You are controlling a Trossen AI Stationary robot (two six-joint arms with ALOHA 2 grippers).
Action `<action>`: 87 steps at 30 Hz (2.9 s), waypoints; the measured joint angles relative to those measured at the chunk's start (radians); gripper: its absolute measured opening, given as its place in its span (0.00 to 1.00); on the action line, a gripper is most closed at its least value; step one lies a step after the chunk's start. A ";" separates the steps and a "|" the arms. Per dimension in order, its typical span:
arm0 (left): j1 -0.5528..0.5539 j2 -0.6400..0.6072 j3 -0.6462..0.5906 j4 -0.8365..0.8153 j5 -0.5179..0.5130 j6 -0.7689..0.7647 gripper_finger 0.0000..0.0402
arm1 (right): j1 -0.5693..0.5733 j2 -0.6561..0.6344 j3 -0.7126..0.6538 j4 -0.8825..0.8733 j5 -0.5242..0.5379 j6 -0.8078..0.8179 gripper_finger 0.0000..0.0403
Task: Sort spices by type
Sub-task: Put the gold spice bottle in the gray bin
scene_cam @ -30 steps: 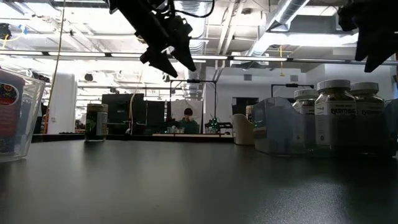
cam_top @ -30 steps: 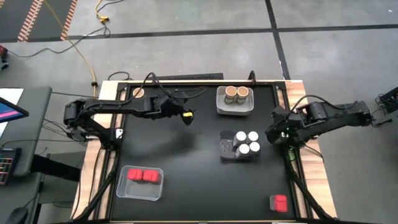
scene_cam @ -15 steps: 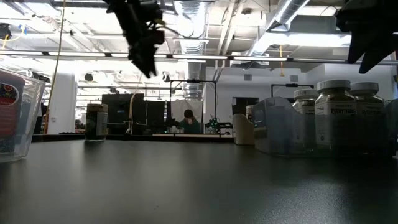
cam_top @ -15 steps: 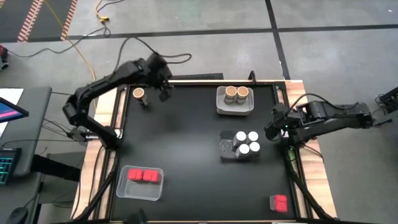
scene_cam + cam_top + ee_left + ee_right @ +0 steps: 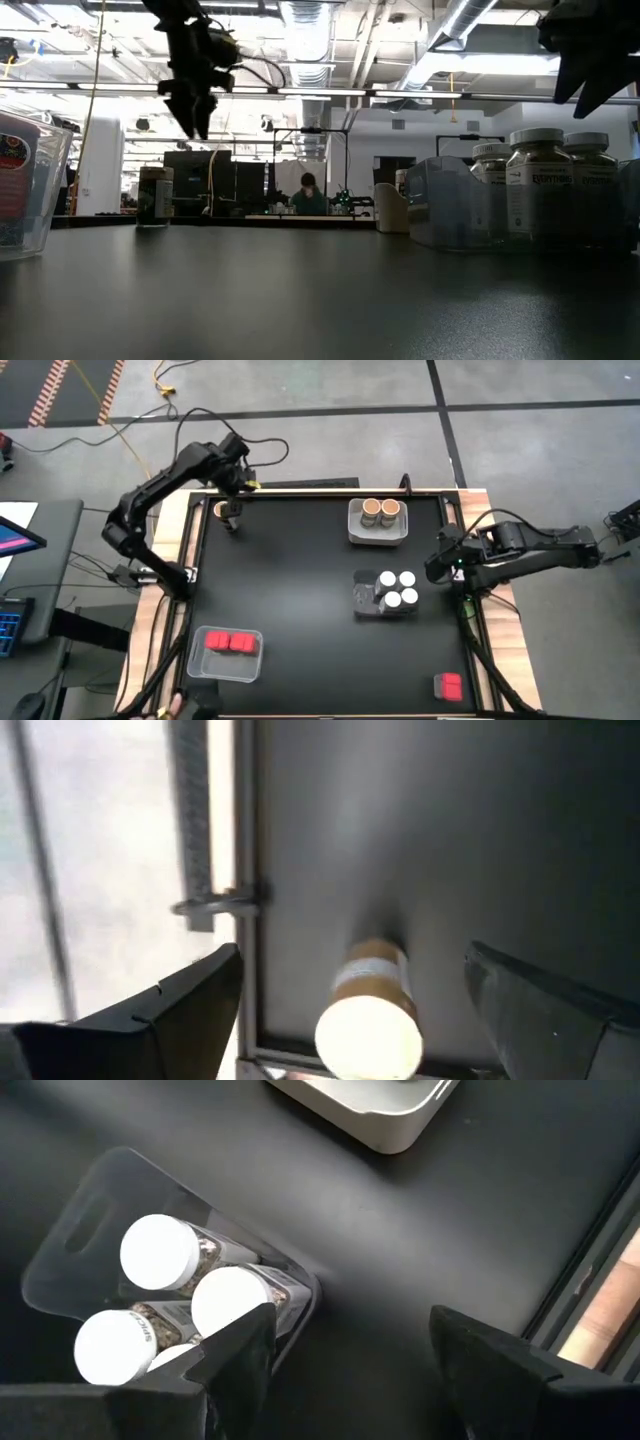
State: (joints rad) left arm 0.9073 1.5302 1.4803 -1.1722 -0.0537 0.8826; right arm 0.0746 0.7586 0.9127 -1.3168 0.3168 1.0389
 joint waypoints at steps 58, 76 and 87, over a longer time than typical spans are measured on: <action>-0.021 0.238 -0.153 -0.143 -0.366 0.271 0.76 | 0.000 0.000 0.000 0.084 0.047 -0.053 0.73; -0.184 0.238 -0.133 -0.215 -0.283 -0.085 0.67 | 0.000 0.000 0.000 0.097 0.051 -0.081 0.73; -0.321 0.238 0.110 -0.252 -0.078 -0.496 0.67 | 0.000 0.000 0.000 0.101 0.052 -0.129 0.72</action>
State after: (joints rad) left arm 0.5867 1.7679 1.5899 -1.4243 -0.1313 0.3871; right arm 0.0750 0.7589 0.9131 -1.2156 0.3685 0.9096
